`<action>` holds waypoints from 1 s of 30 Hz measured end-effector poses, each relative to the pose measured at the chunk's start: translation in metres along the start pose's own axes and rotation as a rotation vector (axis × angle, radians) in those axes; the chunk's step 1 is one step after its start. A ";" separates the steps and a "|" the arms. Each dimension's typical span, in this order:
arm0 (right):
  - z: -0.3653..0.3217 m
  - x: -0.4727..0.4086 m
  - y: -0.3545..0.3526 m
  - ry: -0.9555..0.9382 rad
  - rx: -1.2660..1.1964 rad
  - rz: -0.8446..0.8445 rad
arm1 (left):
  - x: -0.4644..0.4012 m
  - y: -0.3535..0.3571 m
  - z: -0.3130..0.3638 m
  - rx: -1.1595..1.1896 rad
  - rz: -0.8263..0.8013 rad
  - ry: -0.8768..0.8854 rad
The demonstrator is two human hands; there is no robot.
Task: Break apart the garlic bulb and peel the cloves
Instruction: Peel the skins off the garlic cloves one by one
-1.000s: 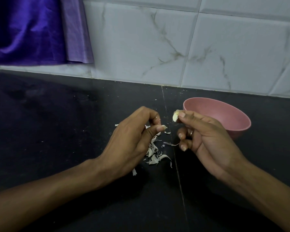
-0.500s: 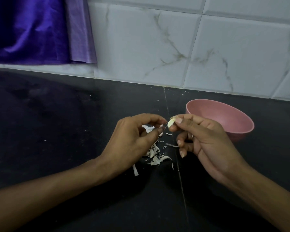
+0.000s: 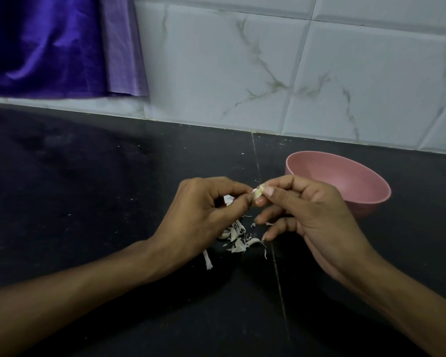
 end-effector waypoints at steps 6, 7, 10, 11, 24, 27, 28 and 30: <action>0.001 0.001 0.000 0.007 -0.011 -0.010 | -0.001 -0.001 0.000 -0.045 0.018 0.002; 0.001 0.001 0.000 0.007 -0.011 -0.012 | -0.001 0.000 0.000 -0.033 0.020 -0.009; 0.000 -0.001 -0.001 0.021 -0.027 -0.029 | -0.003 -0.001 0.003 0.096 0.003 -0.116; -0.001 -0.001 -0.001 0.029 -0.038 -0.039 | -0.004 0.000 0.002 0.157 -0.003 -0.169; -0.002 -0.004 -0.002 0.063 -0.117 -0.095 | -0.007 0.002 0.001 0.511 -0.075 -0.497; -0.001 -0.005 -0.004 0.075 -0.115 -0.057 | -0.005 0.002 0.004 0.514 -0.117 -0.476; 0.000 -0.005 -0.004 0.079 -0.115 -0.047 | -0.005 0.003 0.005 0.516 -0.128 -0.475; 0.001 -0.005 -0.005 0.084 -0.111 -0.032 | -0.005 0.004 0.004 0.539 -0.131 -0.476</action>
Point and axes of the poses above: each hand's wrist, its own x-axis away from the middle knuckle, its own y-axis out of the palm, z = x × y, the point moved 2 cm from there along -x, towards the middle knuckle, and after that the axes turned 5 degrees about x, right-handed, at the moved point
